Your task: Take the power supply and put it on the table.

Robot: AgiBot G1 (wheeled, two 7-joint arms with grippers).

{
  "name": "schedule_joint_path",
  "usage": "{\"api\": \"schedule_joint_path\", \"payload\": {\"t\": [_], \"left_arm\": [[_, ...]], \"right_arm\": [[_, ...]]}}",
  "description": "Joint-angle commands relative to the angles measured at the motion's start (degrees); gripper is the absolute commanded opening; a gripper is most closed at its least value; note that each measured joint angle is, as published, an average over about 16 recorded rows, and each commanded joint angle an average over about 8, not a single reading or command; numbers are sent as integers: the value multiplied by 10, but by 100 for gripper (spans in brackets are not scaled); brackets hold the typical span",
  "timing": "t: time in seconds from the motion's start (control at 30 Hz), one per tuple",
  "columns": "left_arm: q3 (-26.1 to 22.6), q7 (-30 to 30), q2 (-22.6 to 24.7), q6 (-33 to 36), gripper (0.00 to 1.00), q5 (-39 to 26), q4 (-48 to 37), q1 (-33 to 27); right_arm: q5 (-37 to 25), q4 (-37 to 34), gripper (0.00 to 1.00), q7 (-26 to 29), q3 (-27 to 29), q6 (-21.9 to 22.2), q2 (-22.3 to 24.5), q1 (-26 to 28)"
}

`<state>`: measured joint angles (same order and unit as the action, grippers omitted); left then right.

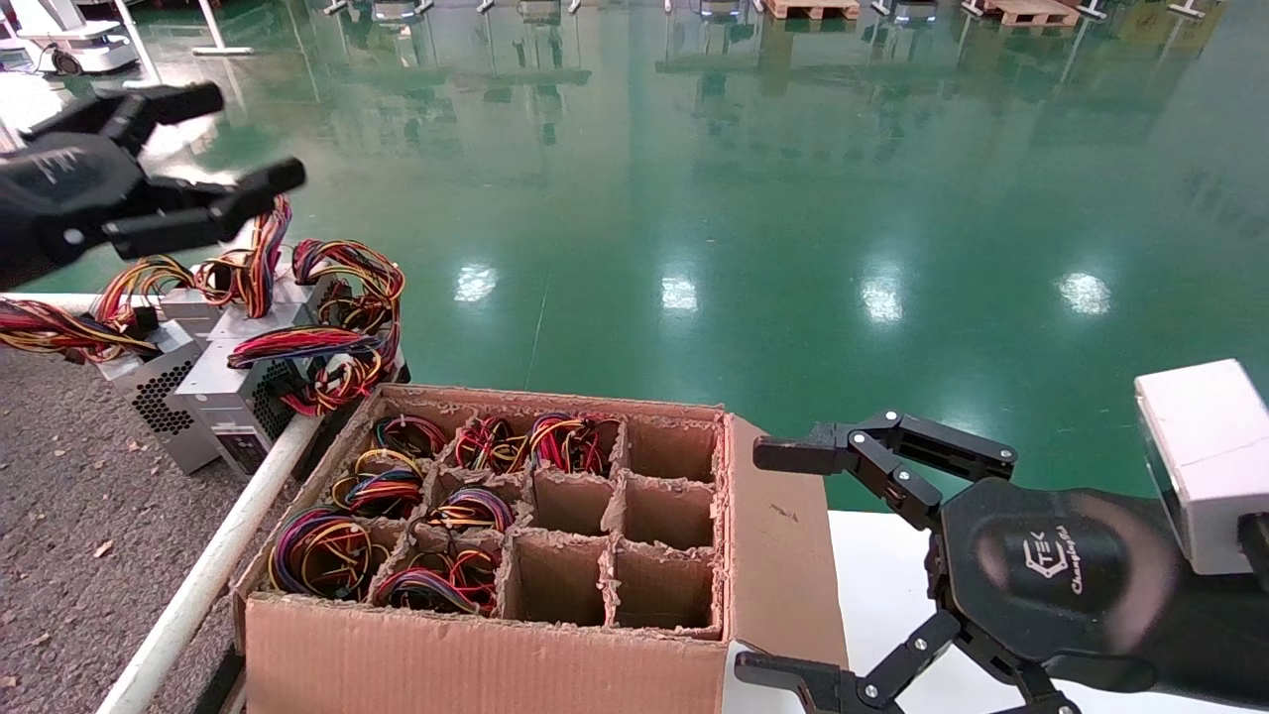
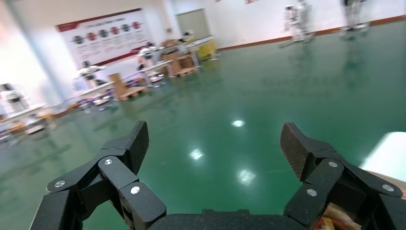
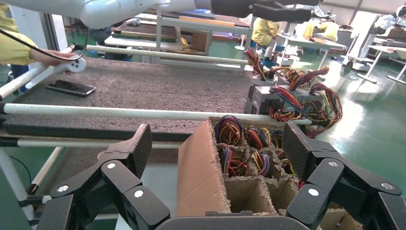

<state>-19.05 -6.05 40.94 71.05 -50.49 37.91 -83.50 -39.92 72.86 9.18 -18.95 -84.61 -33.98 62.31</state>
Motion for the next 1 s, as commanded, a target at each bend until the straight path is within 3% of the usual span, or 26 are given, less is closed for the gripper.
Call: {"api": "schedule_joint_path", "payload": {"t": [0.03, 1.0], "left_arm": [[2, 12, -4, 10, 100, 6, 25, 15], [31, 170, -60, 150, 100, 88, 364, 224]], "right_arm": [[0, 0, 100, 0, 0, 0, 0, 0], [0, 0, 100, 0, 0, 0, 0, 0]]}}
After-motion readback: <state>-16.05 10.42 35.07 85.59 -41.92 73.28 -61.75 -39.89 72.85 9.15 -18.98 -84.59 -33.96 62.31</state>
